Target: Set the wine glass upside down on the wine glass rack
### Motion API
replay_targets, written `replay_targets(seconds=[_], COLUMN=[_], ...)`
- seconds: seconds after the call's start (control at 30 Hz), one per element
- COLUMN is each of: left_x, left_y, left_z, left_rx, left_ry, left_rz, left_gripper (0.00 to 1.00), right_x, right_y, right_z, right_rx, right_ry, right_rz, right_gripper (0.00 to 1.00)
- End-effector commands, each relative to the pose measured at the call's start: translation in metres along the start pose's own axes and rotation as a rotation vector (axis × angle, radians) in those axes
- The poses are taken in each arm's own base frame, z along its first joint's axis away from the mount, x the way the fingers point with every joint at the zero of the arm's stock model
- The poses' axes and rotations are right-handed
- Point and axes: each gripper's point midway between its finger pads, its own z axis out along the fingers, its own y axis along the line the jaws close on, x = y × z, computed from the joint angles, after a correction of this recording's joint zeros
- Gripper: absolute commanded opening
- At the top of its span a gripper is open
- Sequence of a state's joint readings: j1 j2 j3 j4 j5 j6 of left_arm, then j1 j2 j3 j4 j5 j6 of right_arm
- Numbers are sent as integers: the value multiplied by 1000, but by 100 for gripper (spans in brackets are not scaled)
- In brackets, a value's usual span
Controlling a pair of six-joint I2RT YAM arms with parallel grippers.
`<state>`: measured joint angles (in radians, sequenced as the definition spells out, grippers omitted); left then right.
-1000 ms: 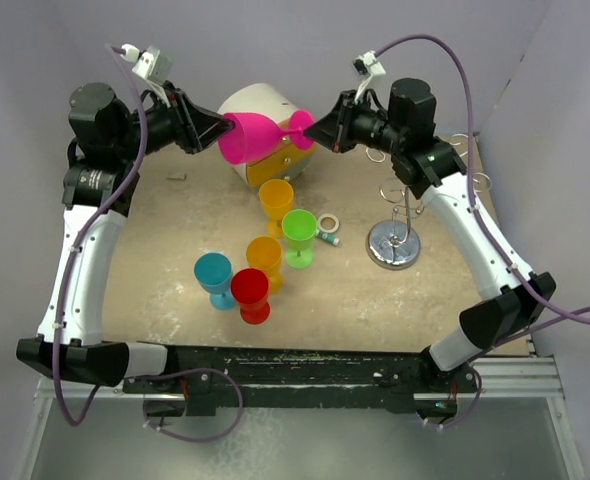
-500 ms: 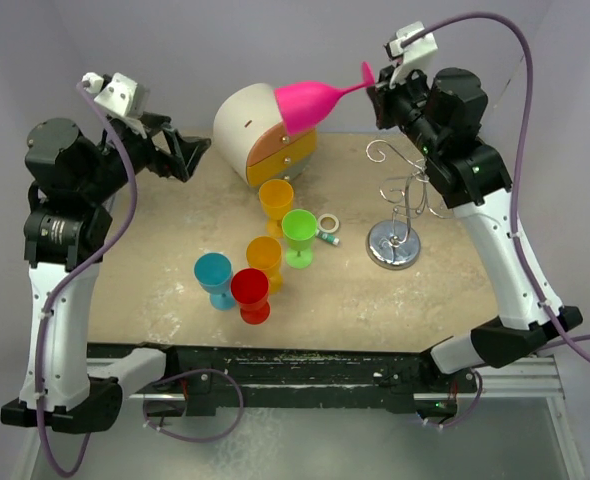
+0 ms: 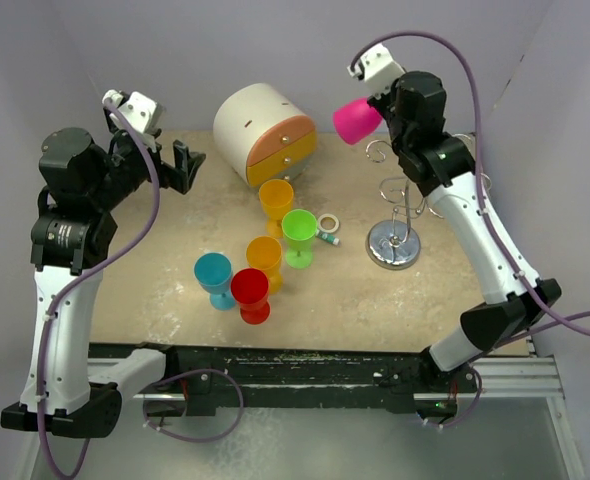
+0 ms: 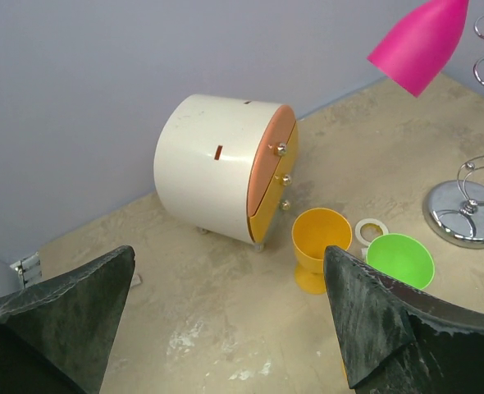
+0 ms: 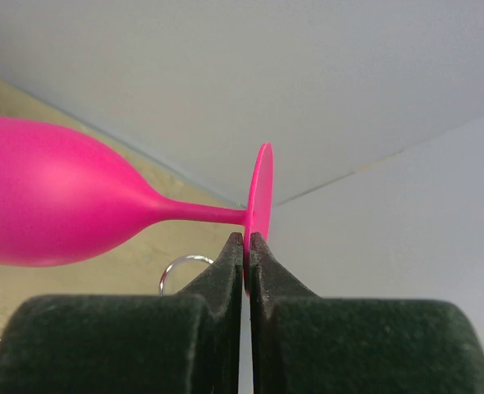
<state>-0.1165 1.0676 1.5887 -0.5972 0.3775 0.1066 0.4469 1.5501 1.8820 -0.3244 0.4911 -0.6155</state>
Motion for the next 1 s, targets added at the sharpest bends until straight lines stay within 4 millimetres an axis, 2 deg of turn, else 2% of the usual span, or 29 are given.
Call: replay_targets(seconds=[0.0,0.17,0.43,0.7,0.87,0.97], left_x=[-10,-10,-11,-10,-11,-10], left_y=[5,5,4,4,4,4], left_z=[-4,-4,-6,-6,-7,-6], left_rx=[-24,-24,-24,-22,-22,-24], left_ry=[-37,-40,-44,-42,-46,-43], left_rz=[59,61,69,73,77,79], left_gripper=[99,99,99,99,99,99], right_x=[8,24,44,60,75,79], right_y=[-17,-1,7,3,9,3], right_z=[-1,1,-11,-23,-27,-27], right_rx=[96,33,-6,3,-12,36], right_ry=[44,89,135,181,213,236], right_rz=[-105,-144,-180,-230,-258,-266], right_gripper=[0,0,0,0,0,0])
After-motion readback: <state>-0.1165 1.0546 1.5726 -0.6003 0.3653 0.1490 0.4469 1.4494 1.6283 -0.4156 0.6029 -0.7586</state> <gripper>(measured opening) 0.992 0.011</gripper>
